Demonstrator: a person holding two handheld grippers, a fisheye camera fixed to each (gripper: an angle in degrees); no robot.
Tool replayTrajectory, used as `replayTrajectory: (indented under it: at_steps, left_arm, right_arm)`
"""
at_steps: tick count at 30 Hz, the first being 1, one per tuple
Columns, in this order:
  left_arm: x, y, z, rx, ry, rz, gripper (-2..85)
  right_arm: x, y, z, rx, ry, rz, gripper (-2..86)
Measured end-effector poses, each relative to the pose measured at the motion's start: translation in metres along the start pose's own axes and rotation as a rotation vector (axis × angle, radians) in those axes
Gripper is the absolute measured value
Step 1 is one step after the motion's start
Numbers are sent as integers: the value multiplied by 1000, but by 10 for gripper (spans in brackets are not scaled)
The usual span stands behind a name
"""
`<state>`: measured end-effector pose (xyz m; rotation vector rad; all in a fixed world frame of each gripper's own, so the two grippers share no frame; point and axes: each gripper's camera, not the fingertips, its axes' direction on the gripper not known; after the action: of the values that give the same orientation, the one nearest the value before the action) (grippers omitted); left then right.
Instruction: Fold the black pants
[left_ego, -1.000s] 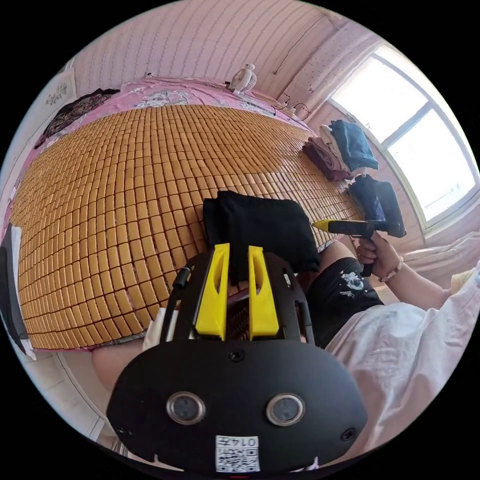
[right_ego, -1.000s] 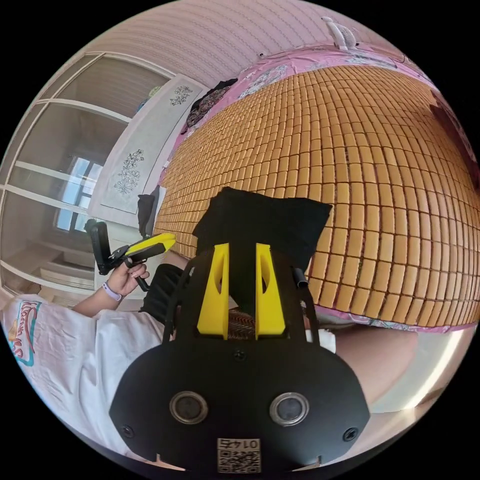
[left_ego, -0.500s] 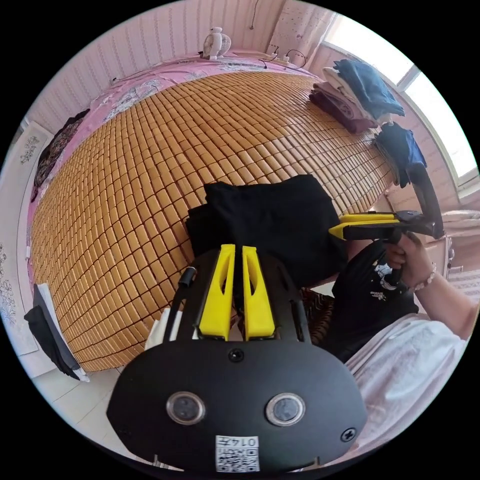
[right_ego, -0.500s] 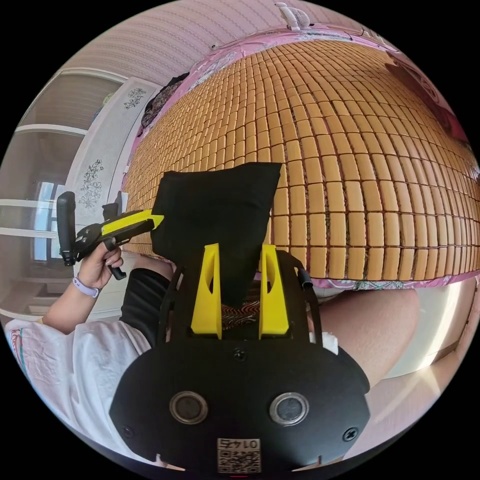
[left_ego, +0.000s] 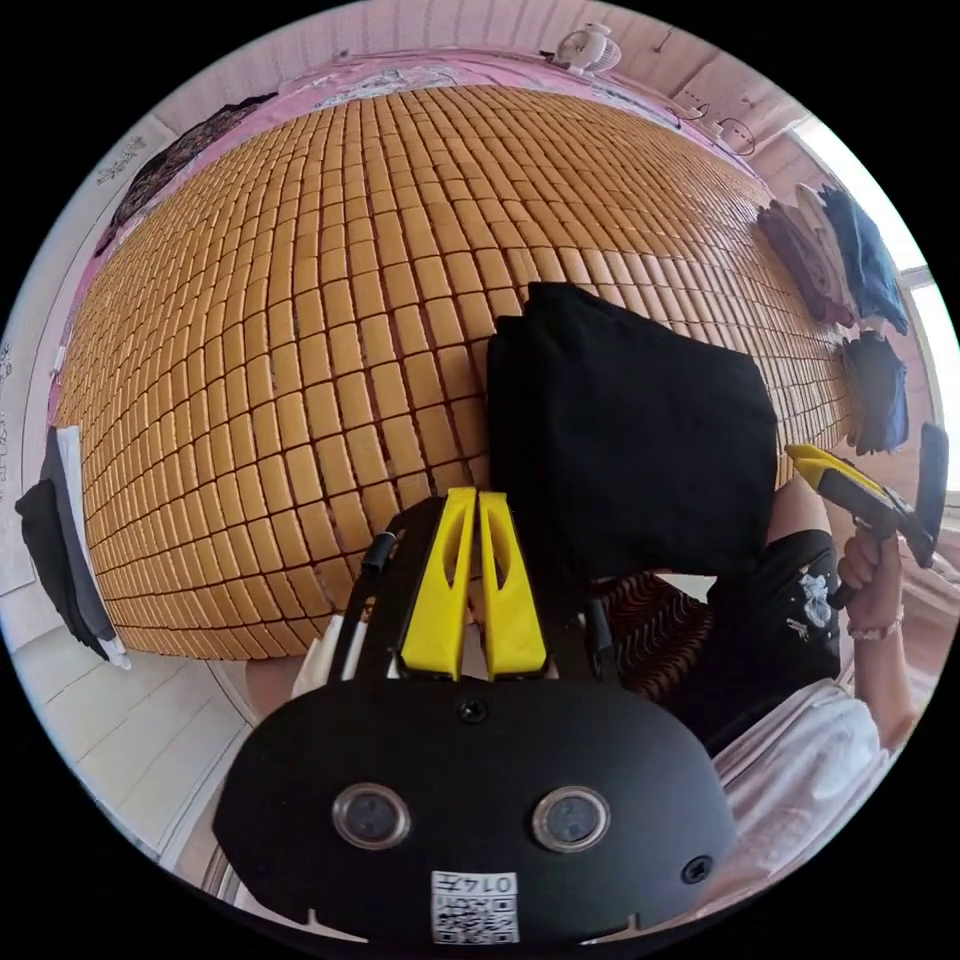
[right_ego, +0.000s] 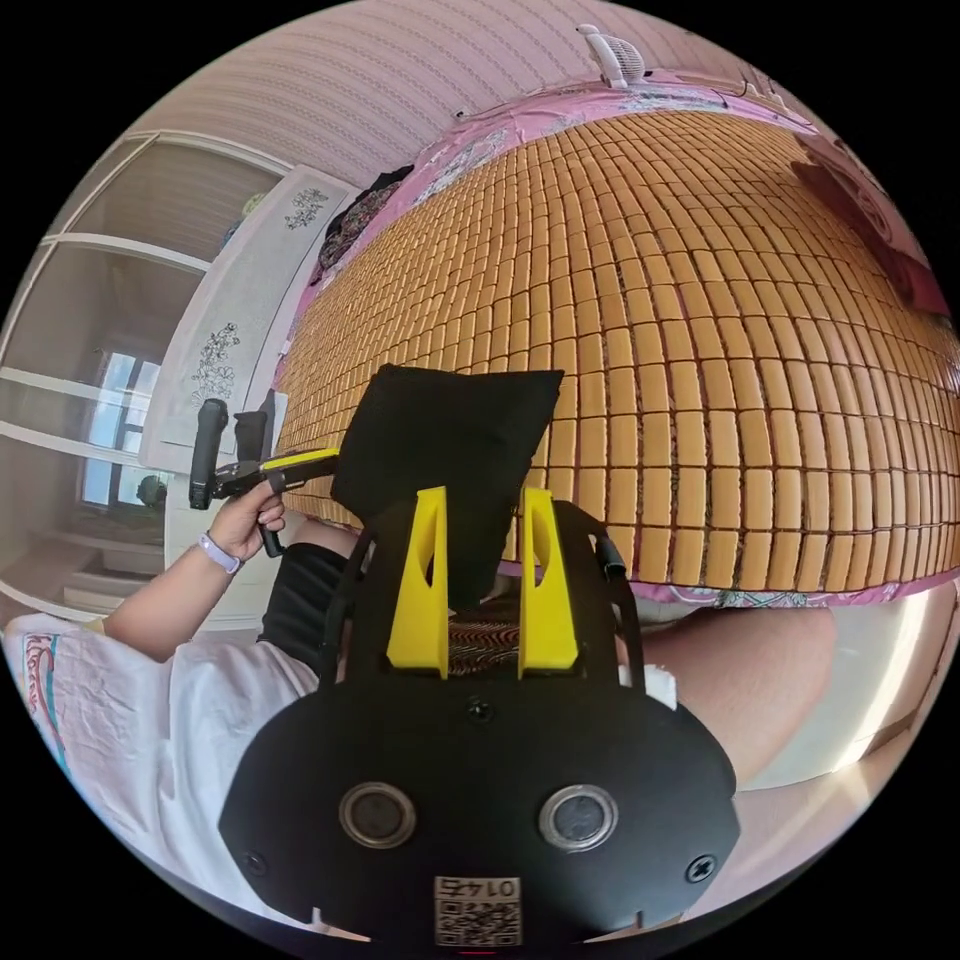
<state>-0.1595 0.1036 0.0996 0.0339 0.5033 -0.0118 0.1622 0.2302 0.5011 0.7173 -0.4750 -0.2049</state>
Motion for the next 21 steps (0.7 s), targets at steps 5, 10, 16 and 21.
replayTrajectory:
  at_steps: [5, 10, 16, 21]
  left_arm:
    - [6, 3, -8, 29, -69, 22, -9]
    - [5, 26, -45, 244, 61, 35, -5]
    - [123, 36, -56, 216, 174, 658, 58]
    - [210, 41, -1, 95, -88, 1050, 46]
  right_arm:
    - [-12, -24, 11, 8, 99, -21, 104]
    - [8, -48, 13, 48, 51, 94, 101]
    - [24, -75, 38, -36, -14, 140, 60]
    - [4, -81, 41, -42, 85, 42, 32]
